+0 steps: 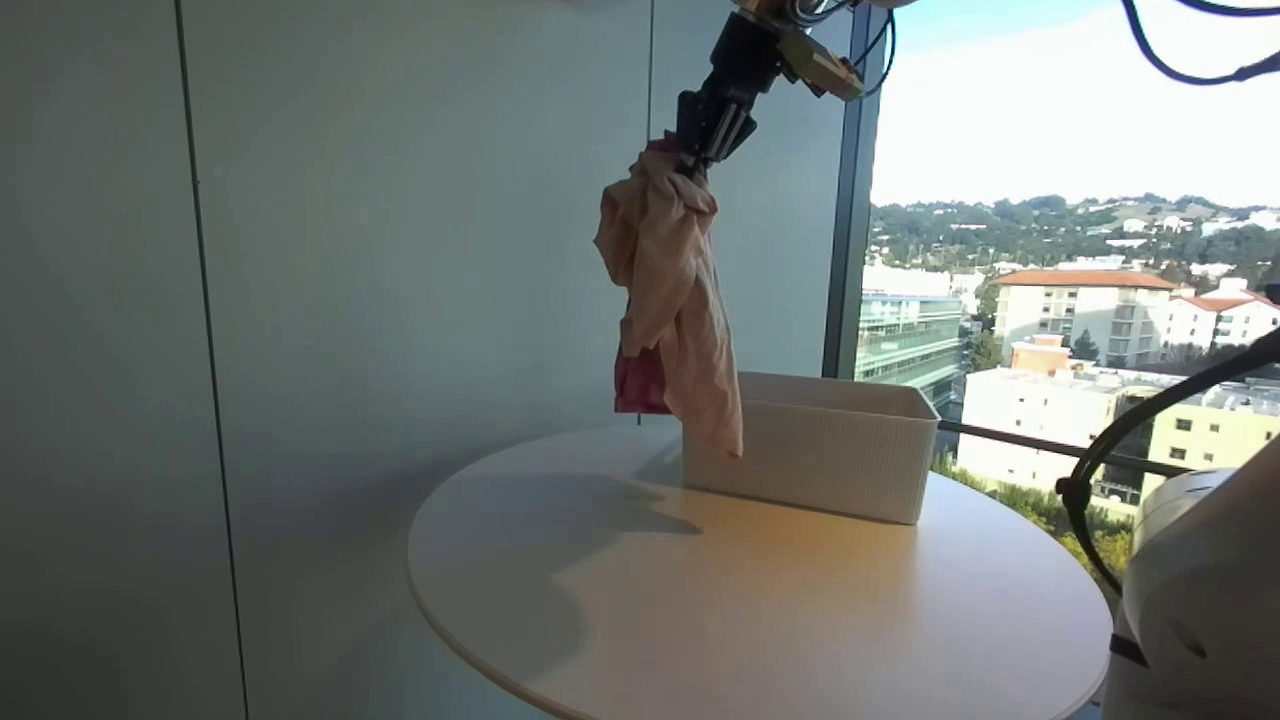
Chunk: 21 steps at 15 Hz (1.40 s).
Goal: Remove the clothes and the moose toy out of the basket
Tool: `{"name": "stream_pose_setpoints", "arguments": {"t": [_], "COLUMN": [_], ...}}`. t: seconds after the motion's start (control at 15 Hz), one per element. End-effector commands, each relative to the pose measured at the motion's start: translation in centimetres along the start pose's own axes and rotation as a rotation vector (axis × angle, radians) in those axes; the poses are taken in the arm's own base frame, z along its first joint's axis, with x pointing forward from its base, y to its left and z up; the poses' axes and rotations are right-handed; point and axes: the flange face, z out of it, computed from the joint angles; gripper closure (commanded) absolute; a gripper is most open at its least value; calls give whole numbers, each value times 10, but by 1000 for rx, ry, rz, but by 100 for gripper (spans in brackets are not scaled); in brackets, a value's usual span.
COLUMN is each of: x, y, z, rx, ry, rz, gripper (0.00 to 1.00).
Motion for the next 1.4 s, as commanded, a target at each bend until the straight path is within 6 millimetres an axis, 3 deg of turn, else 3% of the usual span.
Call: {"name": "stream_pose_setpoints", "arguments": {"t": [0.0,0.33,0.47,0.6,0.67,1.0,1.2,1.33], "x": [9,-13,-26,-30,-27,-15,-25,-30], "y": [3,6,8,10,20,97,160,196], "z": [77,217,261,277,274,179,117,107], "rx": [183,443,500,507,415,153,28,-60], "ry": [1,-223,-355,-458,-470,-349,-287,-297], "rz": [-38,-39,-26,-10,9,139,256,318], "gripper": [91,92,61,47,40,2,0,0]}}
